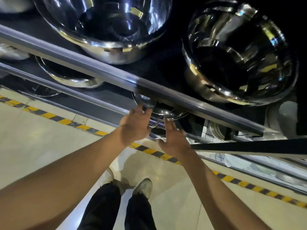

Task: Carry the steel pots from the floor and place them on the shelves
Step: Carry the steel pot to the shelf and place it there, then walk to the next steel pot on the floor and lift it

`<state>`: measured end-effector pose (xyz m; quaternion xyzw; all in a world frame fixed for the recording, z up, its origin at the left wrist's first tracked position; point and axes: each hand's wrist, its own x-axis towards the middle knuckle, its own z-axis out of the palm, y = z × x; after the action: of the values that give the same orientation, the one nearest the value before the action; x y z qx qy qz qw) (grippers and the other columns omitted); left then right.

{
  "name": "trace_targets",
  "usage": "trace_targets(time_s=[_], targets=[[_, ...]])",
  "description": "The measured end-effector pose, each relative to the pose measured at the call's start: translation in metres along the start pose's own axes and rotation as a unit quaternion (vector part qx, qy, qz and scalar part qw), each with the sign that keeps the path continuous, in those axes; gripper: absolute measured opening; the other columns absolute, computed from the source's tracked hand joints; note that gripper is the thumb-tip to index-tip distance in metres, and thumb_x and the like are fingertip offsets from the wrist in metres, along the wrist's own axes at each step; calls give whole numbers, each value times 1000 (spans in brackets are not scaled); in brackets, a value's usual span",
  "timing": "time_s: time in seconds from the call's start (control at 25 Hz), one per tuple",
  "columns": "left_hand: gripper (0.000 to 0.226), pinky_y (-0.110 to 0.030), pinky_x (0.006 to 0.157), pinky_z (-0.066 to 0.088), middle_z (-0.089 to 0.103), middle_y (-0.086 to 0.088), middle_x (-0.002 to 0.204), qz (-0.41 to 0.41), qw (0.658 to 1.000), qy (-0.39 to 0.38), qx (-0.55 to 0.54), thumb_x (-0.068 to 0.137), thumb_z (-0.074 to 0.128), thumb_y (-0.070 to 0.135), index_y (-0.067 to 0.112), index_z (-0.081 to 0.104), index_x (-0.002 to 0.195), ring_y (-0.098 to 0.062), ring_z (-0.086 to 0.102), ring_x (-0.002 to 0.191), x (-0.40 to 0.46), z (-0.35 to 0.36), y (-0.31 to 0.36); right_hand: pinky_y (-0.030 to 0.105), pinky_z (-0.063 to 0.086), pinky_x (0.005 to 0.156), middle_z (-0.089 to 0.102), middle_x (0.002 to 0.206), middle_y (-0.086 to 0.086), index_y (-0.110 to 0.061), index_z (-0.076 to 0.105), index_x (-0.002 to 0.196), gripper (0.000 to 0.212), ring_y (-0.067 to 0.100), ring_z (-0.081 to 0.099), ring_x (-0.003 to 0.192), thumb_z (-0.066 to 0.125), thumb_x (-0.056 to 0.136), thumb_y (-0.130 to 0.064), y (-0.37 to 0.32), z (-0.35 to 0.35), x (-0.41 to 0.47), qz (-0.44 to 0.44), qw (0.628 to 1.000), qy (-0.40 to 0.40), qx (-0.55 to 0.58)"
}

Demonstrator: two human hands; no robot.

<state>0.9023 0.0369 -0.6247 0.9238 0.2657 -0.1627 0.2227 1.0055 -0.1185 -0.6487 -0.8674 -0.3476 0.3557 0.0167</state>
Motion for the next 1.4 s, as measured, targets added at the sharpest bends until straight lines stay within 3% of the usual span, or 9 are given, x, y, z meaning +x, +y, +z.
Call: trace_targets(time_s=[0.16, 0.32, 0.56, 0.64, 0.72, 0.8, 1.04, 1.2, 1.4], targets=[[58, -49, 87, 50, 31, -12, 143, -54, 997, -50, -2, 88, 53, 33, 25, 32, 141, -40, 48, 120, -63, -44, -2, 45, 32, 111, 33, 157, 10, -22, 22, 155, 74, 39, 33, 138, 56, 92, -45, -4, -19, -92, -20, 999, 39, 31], [55, -51, 88, 46, 37, -16, 136, -118, 991, -58, -4, 91, 55, 38, 19, 35, 138, -42, 46, 122, -137, -100, -3, 44, 39, 103, 55, 134, 13, -16, 47, 140, 56, 36, 51, 122, 60, 91, -42, -22, -45, -154, -52, 995, 69, 40], [52, -50, 93, 47, 42, -16, 137, -207, 978, 24, -27, 94, 45, 48, 17, 41, 135, -40, 48, 121, -244, -180, -20, 42, 44, 96, 60, 129, 10, -15, 52, 135, 58, 35, 55, 116, 47, 94, -56, -85, -121, -215, -146, 984, 89, -54], [54, -49, 92, 47, 46, -15, 134, -243, 968, 59, -16, 94, 40, 53, 19, 43, 136, -40, 48, 121, -272, -202, -38, 40, 47, 88, 63, 117, 6, -18, 57, 126, 60, 34, 56, 107, 37, 91, -63, -124, -143, -225, -219, 965, 127, -75], [55, -49, 92, 45, 49, -14, 132, -281, 955, 100, -2, 94, 37, 57, 21, 46, 134, -40, 49, 121, -303, -221, -59, 43, 44, 93, 62, 122, 4, -19, 59, 128, 66, 34, 54, 108, 31, 90, -66, -174, -157, -229, -286, 939, 169, -87], [53, -49, 94, 42, 51, -13, 132, -320, 937, 139, 10, 93, 36, 57, 23, 48, 132, -39, 50, 120, -339, -234, -85, 46, 41, 99, 57, 134, 1, -23, 51, 137, 72, 33, 50, 116, 25, 89, -70, -237, -167, -233, -331, 918, 173, -136], [57, -47, 95, 40, 51, -11, 136, -453, 875, 173, -12, 93, 34, 60, 25, 45, 137, -38, 51, 120, -454, -239, -172, 50, 45, 95, 52, 139, 2, -27, 45, 141, 83, 36, 49, 118, 13, 85, -78, -408, -147, -249, -440, 849, 173, -236], [57, -48, 97, 39, 49, -11, 138, -538, 822, 183, -51, 94, 35, 59, 24, 44, 137, -37, 49, 121, -531, -225, -228, 53, 42, 98, 49, 143, 3, -29, 43, 142, 79, 37, 45, 124, 17, 86, -78, -502, -103, -260, -500, 811, 135, -272], [58, -47, 90, 43, 51, -11, 133, -628, 749, 189, -95, 94, 37, 59, 24, 42, 139, -38, 52, 118, -622, -193, -269, 52, 38, 103, 44, 148, 6, -27, 40, 145, 76, 38, 41, 127, 21, 89, -74, -599, -34, -285, -595, 736, 79, -313]])
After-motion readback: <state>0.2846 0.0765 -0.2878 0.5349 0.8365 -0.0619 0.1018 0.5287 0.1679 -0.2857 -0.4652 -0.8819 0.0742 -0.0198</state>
